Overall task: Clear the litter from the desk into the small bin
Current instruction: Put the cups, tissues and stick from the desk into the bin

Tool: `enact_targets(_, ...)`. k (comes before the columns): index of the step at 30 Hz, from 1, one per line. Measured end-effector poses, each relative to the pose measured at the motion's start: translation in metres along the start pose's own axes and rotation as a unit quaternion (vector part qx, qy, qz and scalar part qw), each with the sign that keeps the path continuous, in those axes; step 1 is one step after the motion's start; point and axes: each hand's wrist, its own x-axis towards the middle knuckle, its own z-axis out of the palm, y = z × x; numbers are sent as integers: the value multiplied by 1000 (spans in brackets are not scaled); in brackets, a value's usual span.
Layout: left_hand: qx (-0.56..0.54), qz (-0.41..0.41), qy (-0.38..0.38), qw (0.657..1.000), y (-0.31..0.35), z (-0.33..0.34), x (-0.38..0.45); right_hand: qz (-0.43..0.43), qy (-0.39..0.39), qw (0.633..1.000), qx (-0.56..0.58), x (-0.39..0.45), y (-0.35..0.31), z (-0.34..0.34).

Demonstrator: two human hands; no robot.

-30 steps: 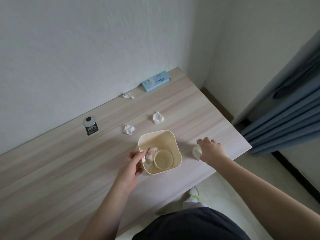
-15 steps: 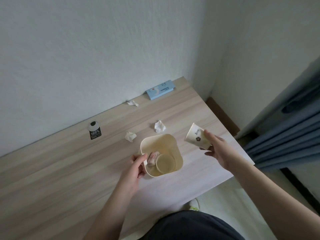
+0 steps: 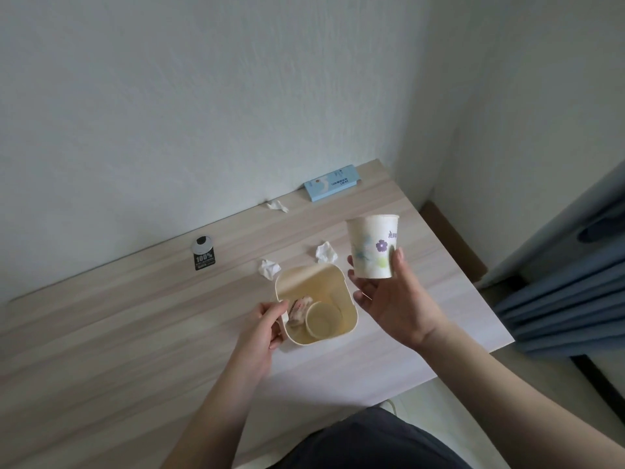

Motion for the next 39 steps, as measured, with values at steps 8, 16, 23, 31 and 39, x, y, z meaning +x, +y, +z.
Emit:
enact_targets(8, -6, 11, -1, 1000, 4, -5, -7, -59, -129, 974, -177, -1, -6, 9)
enact_targets(16, 7, 23, 4, 1000, 3, -7, -12, -51, -127, 950, -281, -1, 0, 20)
enact_targets(23, 11, 20, -4, 1000, 1, 2, -18, -50, -86, 956, -277, 0, 7, 20)
enact_targets(31, 8, 5, -3, 1000, -4, 1, -24, -48, -84, 943, -319, 2, 15, 12)
enact_targets(39, 19, 0, 5, 1000, -6, -1, -32, -111, -87, 824, -549, 8, 23, 7)
